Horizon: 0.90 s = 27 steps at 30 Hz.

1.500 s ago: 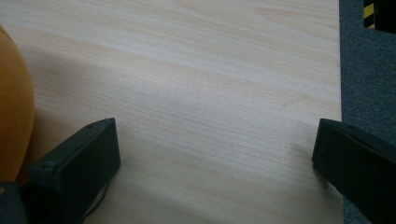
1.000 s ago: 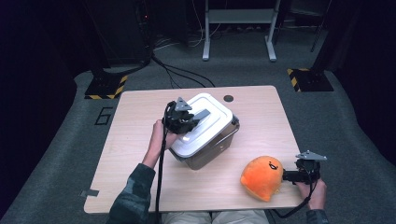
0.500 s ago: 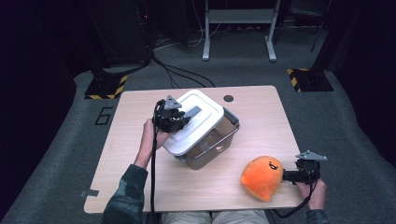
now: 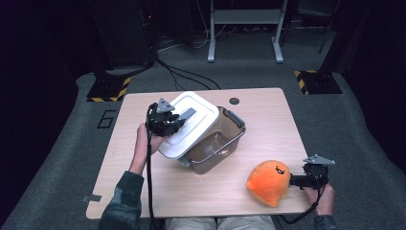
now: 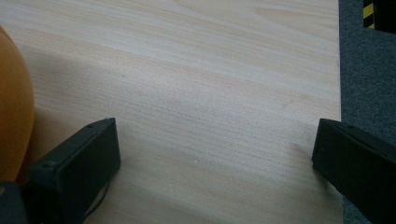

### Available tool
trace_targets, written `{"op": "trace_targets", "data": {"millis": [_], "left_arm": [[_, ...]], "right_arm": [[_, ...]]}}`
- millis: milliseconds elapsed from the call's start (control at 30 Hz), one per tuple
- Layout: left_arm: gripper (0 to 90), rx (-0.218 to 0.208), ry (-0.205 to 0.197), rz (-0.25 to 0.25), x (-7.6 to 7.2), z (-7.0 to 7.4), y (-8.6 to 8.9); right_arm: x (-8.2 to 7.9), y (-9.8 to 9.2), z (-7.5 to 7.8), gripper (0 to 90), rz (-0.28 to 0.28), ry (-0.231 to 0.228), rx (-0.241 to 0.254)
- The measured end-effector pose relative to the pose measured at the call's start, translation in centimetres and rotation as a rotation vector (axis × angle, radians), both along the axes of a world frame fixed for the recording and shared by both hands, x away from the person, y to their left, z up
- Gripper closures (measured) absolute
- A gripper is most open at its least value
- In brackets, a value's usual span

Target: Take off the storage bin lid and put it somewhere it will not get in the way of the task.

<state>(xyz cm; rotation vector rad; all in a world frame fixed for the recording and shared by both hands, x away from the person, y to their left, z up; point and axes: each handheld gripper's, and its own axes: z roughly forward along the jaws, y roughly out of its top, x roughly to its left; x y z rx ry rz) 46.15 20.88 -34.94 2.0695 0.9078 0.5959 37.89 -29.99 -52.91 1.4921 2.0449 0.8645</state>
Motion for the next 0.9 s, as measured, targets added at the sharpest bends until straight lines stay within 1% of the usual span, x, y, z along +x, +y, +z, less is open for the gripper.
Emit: {"op": "trace_targets", "data": {"millis": [67, 133, 267, 433, 467, 567, 767, 900], "left_arm": [[65.9, 0.005, 0.004, 0.005, 0.0, 0.0, 0.4], [66.0, -0.009, 0.003, 0.018, -0.1, 0.0, 0.7], [66.0, -0.004, 0.0, 0.029, -0.2, 0.0, 1.4], [66.0, -0.001, 0.007, 0.043, -0.1, 0.0, 2.3], [66.0, -0.007, 0.005, 0.048, -0.1, 0.0, 2.4], [66.0, -0.007, 0.003, 0.058, -0.2, 0.0, 2.8], [66.0, -0.019, 0.001, 0.089, -0.2, -0.1, 3.8], [66.0, -0.018, 0.001, 0.109, -0.1, -0.1, 4.5]], "right_arm": [[0.0, 0.0, 0.0, 0.2, 0.0, 0.0, 0.0], [0.0, 0.0, 0.0, 0.2, 0.0, 0.0, 0.0], [0.0, 0.0, 0.0, 0.2, 0.0, 0.0, 0.0], [0.0, 0.0, 0.0, 0.2, 0.0, 0.0, 0.0], [0.0, 0.0, 0.0, 0.2, 0.0, 0.0, 0.0], [0.0, 0.0, 0.0, 0.2, 0.0, 0.0, 0.0], [0.0, 0.0, 0.0, 0.2, 0.0, 0.0, 0.0], [0.0, 0.0, 0.0, 0.2, 0.0, 0.0, 0.0]]}}
